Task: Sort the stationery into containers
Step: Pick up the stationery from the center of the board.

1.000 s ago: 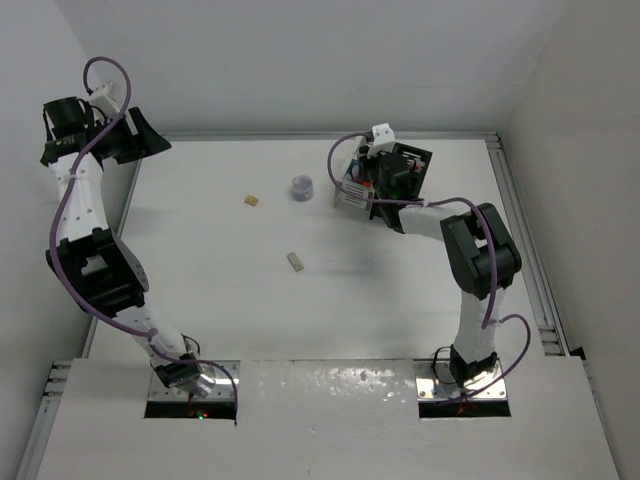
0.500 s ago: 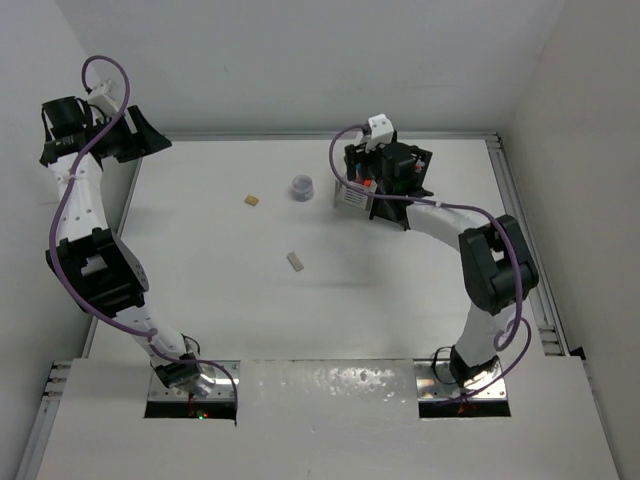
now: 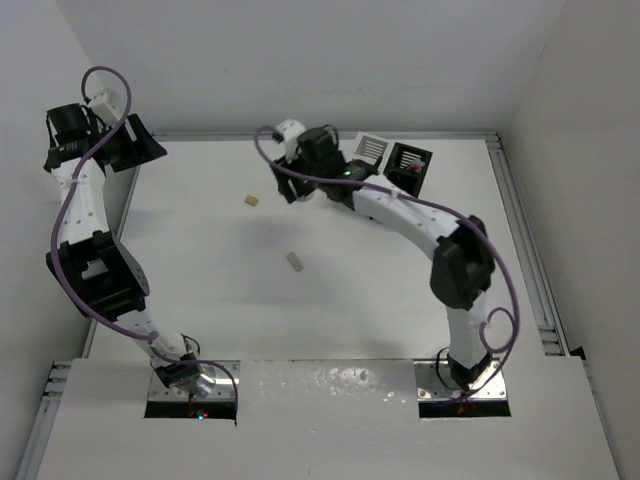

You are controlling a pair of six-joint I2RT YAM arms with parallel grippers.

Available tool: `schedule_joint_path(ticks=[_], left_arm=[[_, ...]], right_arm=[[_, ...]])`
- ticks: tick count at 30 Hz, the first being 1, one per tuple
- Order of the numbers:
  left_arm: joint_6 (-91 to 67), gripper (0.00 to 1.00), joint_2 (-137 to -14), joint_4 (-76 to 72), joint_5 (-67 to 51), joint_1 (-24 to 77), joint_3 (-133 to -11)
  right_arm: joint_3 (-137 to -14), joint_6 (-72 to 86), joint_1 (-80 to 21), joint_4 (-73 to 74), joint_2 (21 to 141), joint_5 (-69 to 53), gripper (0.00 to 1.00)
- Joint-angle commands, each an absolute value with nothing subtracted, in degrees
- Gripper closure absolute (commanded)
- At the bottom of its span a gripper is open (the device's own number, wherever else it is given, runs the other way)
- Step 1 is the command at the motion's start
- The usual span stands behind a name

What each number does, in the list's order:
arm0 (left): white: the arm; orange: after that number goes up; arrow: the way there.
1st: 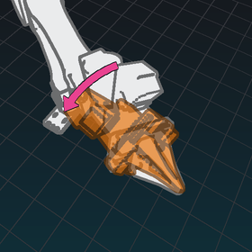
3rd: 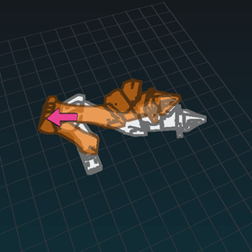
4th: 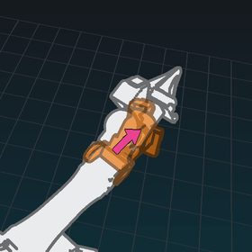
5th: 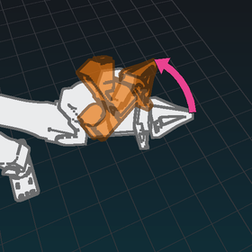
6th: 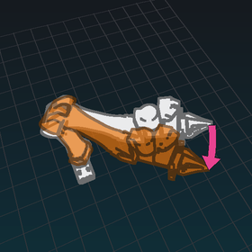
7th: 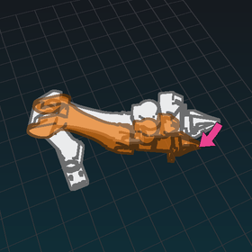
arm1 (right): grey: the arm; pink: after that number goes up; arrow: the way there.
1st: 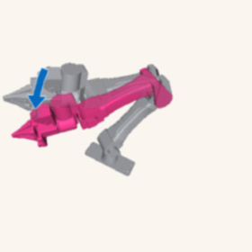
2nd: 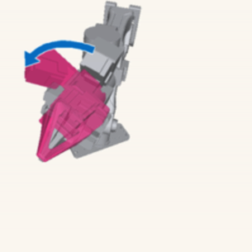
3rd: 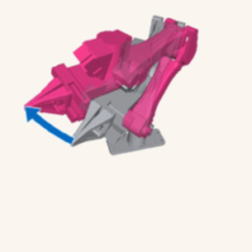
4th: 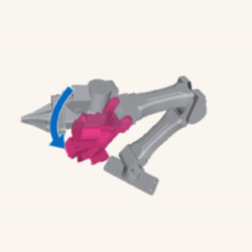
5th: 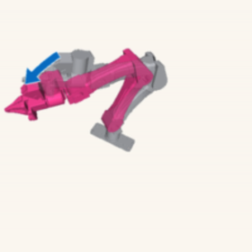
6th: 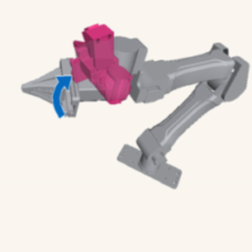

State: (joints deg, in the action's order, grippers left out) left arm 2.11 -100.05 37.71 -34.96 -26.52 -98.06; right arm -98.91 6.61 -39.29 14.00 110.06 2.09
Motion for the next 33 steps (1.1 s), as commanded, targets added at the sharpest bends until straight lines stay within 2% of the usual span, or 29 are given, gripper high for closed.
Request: schedule_joint_path(ticks=[1,3,5,9,21,24,26,27,29,33], left_arm=[[2.7,0.34,-95.9,37.3,-30.5,-24.3,-97.4],[2.7,0.34,-95.5,37.5,-30.1,-23.9,-96.8],[2.7,0.34,-94.8,37.7,-29.8,-23.7,-96.2],[2.8,0.34,-93.7,37.5,-30.1,-23.4,-94.8],[2.4,0.34,-90.5,37.5,-30.7,-23.4,-92.6],[2.0,0.34,-89.9,37.7,-30.8,-23.6,-92.4],[1.8,0.34,-89.4,37.8,-30.8,-23.8,-92.1],[1.8,0.34,-89.2,37.8,-30.5,-23.9,-91.9],[1.7,0.34,-89.1,37.9,-29.9,-23.9,-91.7],[1.0,0.34,-89.3,38.2,-27.3,-23.9,-90.8]], right_arm=[[-102.9,10.1,-43.6,36.2,119.3,1.0,0.36],[-100.8,11.2,-45.4,36.5,120.9,1.8,0.24],[-99.1,12.1,-46.1,35.8,121.6,0.4,0.24],[-95.4,13.8,-46.7,31.9,122.8,-3.0,0.28],[-89.7,16.0,-47.5,25.8,127.5,1.4,0.44],[-89.3,15.7,-48.1,24.6,127.5,3.4,0.52],[-88.9,15.1,-48.3,23.9,127.4,6.3,0.63],[-88.6,15.0,-48.4,23.9,127.3,7.0,0.81],[-88.2,14.9,-48.5,23.9,126.7,8.9,1.00],[-83.3,12.9,-48.5,20.7,120.7,9.1,1.00]])
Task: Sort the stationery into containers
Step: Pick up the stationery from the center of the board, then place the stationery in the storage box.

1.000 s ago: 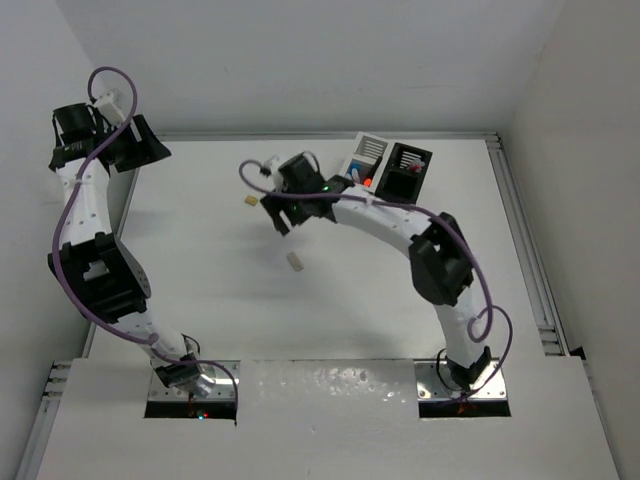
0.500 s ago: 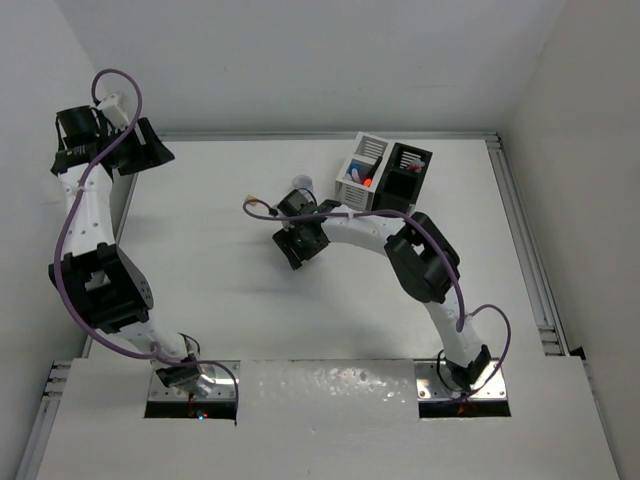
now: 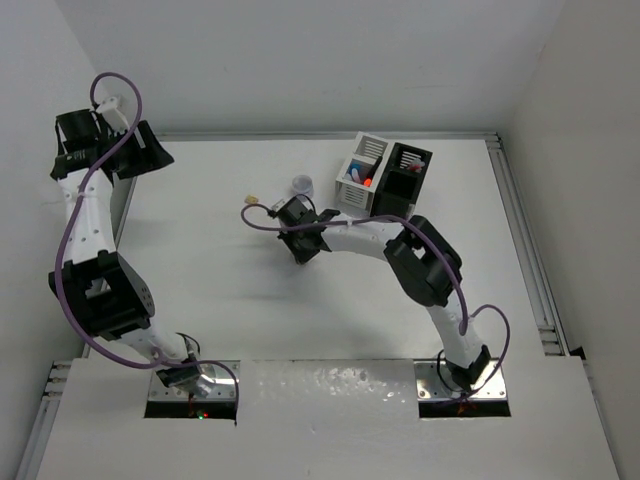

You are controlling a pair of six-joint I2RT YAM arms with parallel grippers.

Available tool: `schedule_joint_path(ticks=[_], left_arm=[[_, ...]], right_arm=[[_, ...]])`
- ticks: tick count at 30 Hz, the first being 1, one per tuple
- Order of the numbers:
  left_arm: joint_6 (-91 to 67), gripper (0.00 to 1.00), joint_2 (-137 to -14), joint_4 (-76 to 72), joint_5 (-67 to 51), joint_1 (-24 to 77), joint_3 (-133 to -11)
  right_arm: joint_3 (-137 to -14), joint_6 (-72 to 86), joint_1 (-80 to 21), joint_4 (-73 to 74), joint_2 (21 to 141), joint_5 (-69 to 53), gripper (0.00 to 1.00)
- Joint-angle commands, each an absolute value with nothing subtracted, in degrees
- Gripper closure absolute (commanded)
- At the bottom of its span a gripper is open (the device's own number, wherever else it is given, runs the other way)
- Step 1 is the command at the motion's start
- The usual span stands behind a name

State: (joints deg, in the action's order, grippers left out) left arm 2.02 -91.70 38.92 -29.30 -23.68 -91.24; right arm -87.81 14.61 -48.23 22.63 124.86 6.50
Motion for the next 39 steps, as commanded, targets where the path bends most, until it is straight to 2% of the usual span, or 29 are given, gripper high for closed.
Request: schedule_joint_path(ticks=[1,7,11,19,30,39], left_arm=[[1.0,0.34,-89.4,38.2,-27.2,-23.9,-90.6],[1.6,0.34,-89.7,38.7,-27.0,-23.9,-89.7],[1.8,0.34,-90.3,38.8,-26.9,-24.0,-89.6],[2.3,0.34,-91.1,39.0,-27.1,-24.2,-89.6],[2.3,0.34,-92.0,39.9,-26.6,-24.5,-89.3],[2.6,0.34,-93.1,40.1,-26.5,-24.7,-90.1]], right_arm=[[-81.8,11.5,-48.5,19.1,118.2,9.1,1.00],[-77.8,3.9,-44.9,16.4,98.8,14.5,1.00],[-75.5,1.1,-35.2,15.3,93.4,16.7,1.00],[-76.0,-1.2,-22.4,11.0,96.4,15.7,1.00],[-78.9,1.4,-17.6,7.8,102.3,14.9,1.00],[-74.0,1.3,-17.1,4.9,103.1,14.8,1.00]])
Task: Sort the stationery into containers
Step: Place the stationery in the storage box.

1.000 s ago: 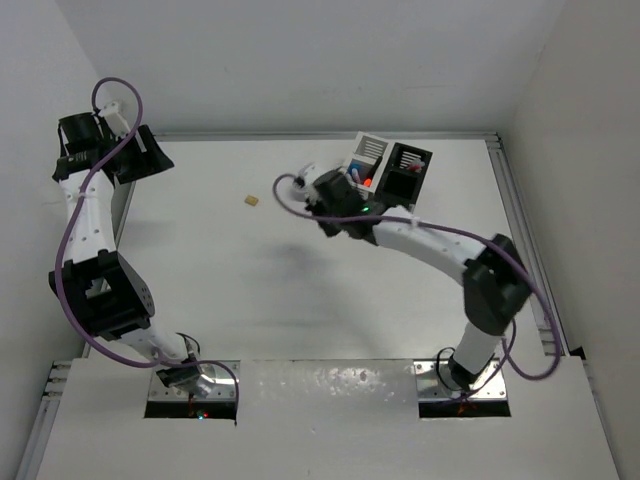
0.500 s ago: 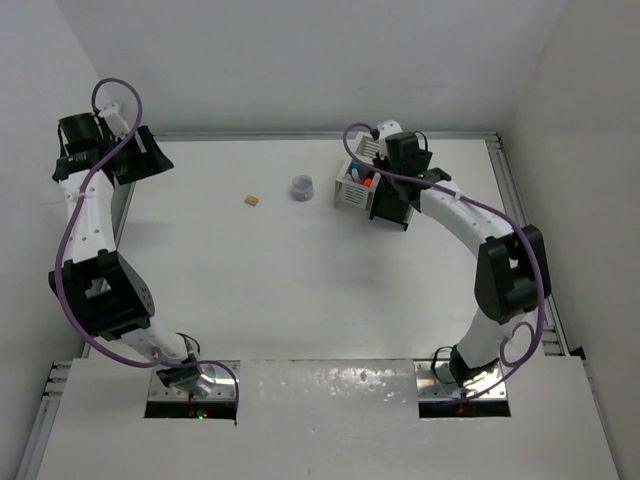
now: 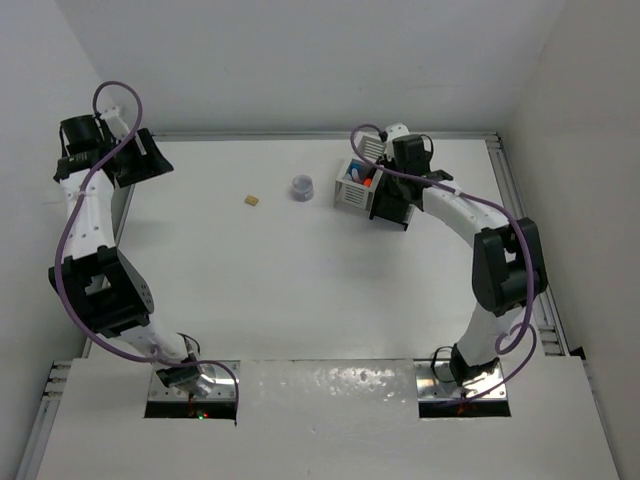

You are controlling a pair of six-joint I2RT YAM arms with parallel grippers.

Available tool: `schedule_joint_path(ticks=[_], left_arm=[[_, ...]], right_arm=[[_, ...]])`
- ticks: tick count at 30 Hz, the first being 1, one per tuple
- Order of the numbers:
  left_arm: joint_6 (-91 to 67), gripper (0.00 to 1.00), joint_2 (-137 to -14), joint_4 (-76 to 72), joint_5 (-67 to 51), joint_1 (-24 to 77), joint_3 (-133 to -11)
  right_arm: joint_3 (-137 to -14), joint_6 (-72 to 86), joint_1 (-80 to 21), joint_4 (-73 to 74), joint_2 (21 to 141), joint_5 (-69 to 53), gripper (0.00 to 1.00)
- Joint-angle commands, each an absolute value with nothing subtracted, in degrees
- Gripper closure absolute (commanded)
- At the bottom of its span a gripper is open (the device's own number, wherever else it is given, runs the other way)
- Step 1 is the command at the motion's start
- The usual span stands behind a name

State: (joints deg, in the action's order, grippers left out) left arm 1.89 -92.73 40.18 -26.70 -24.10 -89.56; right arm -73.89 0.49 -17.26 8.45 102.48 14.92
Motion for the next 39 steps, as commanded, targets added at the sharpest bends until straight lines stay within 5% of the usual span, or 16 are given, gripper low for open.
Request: schedule_joint_path(ticks=[1,4,7,14,27,39], left_arm=[[2.5,0.34,-93.3,40.2,-26.5,-24.8,-90.3],[2.7,0.33,-93.3,40.1,-26.6,-24.7,-90.2],[2.8,0.29,-93.3,40.0,-26.7,-24.6,-89.8],[4.5,0.27,-94.2,40.3,-24.3,-21.8,-89.4],[12.4,0.37,-116.7,44.3,-3.7,4.7,-99.5],[10.8,0.40,-129.7,41.4,3.7,8.7,-107.6]], right_arm=[[-74.4,1.3,-17.1,5.4,103.6,14.8,1.00],[-75.5,1.1,-17.1,6.8,103.9,15.0,0.88],[-75.0,0.6,-17.1,6.9,102.8,15.4,0.61],[-75.3,0.8,-17.1,7.3,98.4,14.9,0.38],[-73.0,7.8,-21.1,8.2,87.1,12.2,0.35],[-68.0,8.3,-24.5,9.6,81.7,15.0,0.35]])
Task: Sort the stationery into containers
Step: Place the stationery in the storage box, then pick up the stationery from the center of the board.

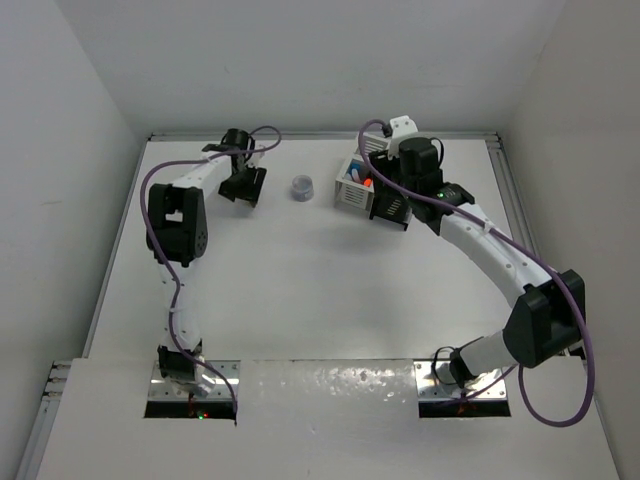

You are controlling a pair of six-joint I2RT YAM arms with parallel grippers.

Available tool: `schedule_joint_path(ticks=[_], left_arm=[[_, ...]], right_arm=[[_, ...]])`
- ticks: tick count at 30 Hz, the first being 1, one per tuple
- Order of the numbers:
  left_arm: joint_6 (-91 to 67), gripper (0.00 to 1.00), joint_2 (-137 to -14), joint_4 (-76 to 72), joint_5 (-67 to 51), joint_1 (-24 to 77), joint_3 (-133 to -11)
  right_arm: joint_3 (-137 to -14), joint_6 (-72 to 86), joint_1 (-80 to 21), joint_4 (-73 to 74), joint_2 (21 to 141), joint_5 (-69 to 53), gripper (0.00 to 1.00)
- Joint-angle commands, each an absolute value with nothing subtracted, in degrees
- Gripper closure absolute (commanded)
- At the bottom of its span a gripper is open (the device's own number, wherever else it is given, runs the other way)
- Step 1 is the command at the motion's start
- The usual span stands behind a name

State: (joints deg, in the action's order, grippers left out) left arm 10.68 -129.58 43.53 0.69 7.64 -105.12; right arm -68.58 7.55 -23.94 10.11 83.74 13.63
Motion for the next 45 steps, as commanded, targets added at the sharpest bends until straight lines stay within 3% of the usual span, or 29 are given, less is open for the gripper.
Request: schedule_joint_path(ticks=[1,7,19,25,28,31,33,37,41,45], left_arm=[[10.6,0.41,-130.0,41.2,4.2,9.0,-107.6],[10.5,0.50,-131.0,40.4,4.4,9.2,-106.9],[8.8,0.51,-132.6,40.4,0.4,8.9,-107.9],[8.1,0.58,-133.5,39.8,-2.1,8.4,-108.2],[8.3,0.68,-133.4,39.6,-2.0,8.5,-108.2],[8.8,0.84,-133.1,39.4,-1.9,8.4,-108.1],[9.1,1.00,-132.5,39.5,-3.4,8.5,-108.1],[12.6,1.00,-127.4,39.1,-7.9,8.4,-107.0],[19.9,1.00,-120.4,42.4,-16.6,8.0,-106.8],[31.3,1.00,-111.8,44.4,-25.1,8.4,-104.9]], right_arm=[[-67.9,8.3,-24.5,9.6,81.5,15.1,0.35],[-68.2,7.5,-25.1,9.8,81.4,15.9,0.35],[-67.5,6.9,-25.4,10.0,80.9,17.1,0.35],[-67.1,6.6,-25.5,10.4,80.8,17.8,0.35],[-67.1,6.5,-25.6,10.3,80.8,18.0,0.35],[-67.1,6.6,-25.6,10.3,80.7,18.0,0.35],[-67.2,7.0,-25.5,10.4,80.5,17.9,0.35],[-68.4,9.7,-24.8,11.2,80.2,15.2,0.35],[-74.4,15.3,-21.8,16.2,82.1,1.6,0.38],[-77.1,20.6,-21.3,15.4,83.5,-2.9,0.40]])
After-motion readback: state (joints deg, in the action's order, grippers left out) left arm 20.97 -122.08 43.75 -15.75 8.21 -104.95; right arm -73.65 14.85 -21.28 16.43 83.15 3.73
